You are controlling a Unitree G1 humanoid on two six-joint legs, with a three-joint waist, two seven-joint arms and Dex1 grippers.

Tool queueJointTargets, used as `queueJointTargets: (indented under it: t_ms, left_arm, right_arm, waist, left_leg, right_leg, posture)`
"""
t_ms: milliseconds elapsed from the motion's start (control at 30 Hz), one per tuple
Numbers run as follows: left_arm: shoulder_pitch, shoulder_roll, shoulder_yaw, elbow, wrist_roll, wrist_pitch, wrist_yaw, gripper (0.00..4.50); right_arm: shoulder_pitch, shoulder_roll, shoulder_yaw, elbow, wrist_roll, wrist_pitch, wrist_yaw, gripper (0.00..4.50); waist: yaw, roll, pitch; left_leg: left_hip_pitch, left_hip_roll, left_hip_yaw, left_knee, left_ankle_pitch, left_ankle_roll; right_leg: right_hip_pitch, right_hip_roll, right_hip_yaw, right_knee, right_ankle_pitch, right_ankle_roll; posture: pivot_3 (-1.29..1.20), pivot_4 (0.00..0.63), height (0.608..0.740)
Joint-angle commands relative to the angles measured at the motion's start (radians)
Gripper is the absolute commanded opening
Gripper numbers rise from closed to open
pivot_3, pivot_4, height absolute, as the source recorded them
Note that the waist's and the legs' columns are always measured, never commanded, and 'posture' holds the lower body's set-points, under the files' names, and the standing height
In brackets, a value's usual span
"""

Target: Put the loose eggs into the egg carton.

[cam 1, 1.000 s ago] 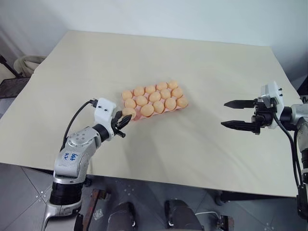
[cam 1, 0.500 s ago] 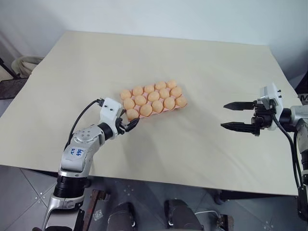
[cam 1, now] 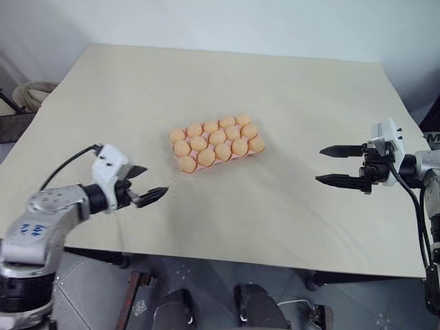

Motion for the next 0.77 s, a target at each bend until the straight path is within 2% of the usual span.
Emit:
queueJointTargets:
  t_ms: [33, 167, 200, 333, 533, 767]
  left_arm:
    - [0.051, 0.1, 0.129, 0.121, -0.009, -0.11, -0.142, 4.48]
    - [0.02, 0.174, 0.2, 0.297, -0.037, -0.235, -0.272, 4.48]
    - [0.001, 0.189, 0.211, 0.333, -0.051, -0.255, -0.307, 4.48]
    - [-0.045, 0.216, 0.21, 0.411, -0.035, -0.401, -0.398, 4.48]
    - [-0.121, 0.26, 0.194, 0.628, -0.029, -0.604, -0.584, 4.48]
    - [-0.187, 0.276, 0.145, 0.723, -0.032, -0.642, -0.695, 4.48]
  right_arm:
    - [-0.03, -0.002, -0.015, 0.009, 0.001, -0.025, 0.013, 4.5]
    - [-0.049, 0.003, -0.01, 0.037, -0.009, -0.041, 0.019, 4.5]
    - [-0.055, 0.005, -0.008, 0.045, -0.012, -0.045, 0.022, 4.5]
    - [-0.079, 0.008, -0.005, 0.078, -0.023, -0.065, 0.038, 4.5]
    - [-0.112, -0.027, 0.0, 0.159, -0.048, -0.103, 0.099, 4.5]
    - [-0.131, -0.035, -0.001, 0.221, -0.069, -0.147, 0.101, 4.5]
  waist:
    - [-0.001, 0.0, 0.0]
    - [0.001, 0.0, 0.0]
    - [0.002, 0.0, 0.0]
    - [-0.001, 0.0, 0.0]
    - [-0.005, 0.001, 0.001]
    - [-0.013, 0.001, 0.001]
  left_leg:
    - [0.0, 0.0, 0.0, 0.0, 0.0, 0.0]
    - [-0.001, 0.001, 0.0, -0.002, -0.001, -0.001]
    - [-0.002, 0.0, 0.0, -0.003, -0.001, -0.001]
    - [-0.004, -0.001, 0.006, -0.005, -0.001, 0.0]
    - [-0.004, 0.001, 0.009, -0.005, -0.002, -0.002]
    - [-0.004, 0.002, 0.012, -0.002, -0.002, -0.002]
  right_leg:
    - [0.0, 0.0, 0.0, 0.0, 0.0, 0.0]
    - [-0.003, -0.004, -0.001, 0.001, -0.002, -0.005]
    - [-0.004, -0.01, -0.002, 0.001, -0.003, -0.005]
    - [-0.009, -0.013, -0.012, 0.002, -0.003, -0.005]
    - [-0.012, -0.006, -0.012, 0.004, -0.003, -0.004]
    - [-0.014, -0.003, -0.007, 0.007, -0.004, -0.004]
  posture:
    - [0.0, 0.15, 0.74]
    - [0.0, 0.15, 0.74]
    - [0.0, 0.15, 0.74]
    - [0.0, 0.15, 0.74]
    - [0.0, 0.15, 0.74]
    - [0.0, 0.15, 0.74]
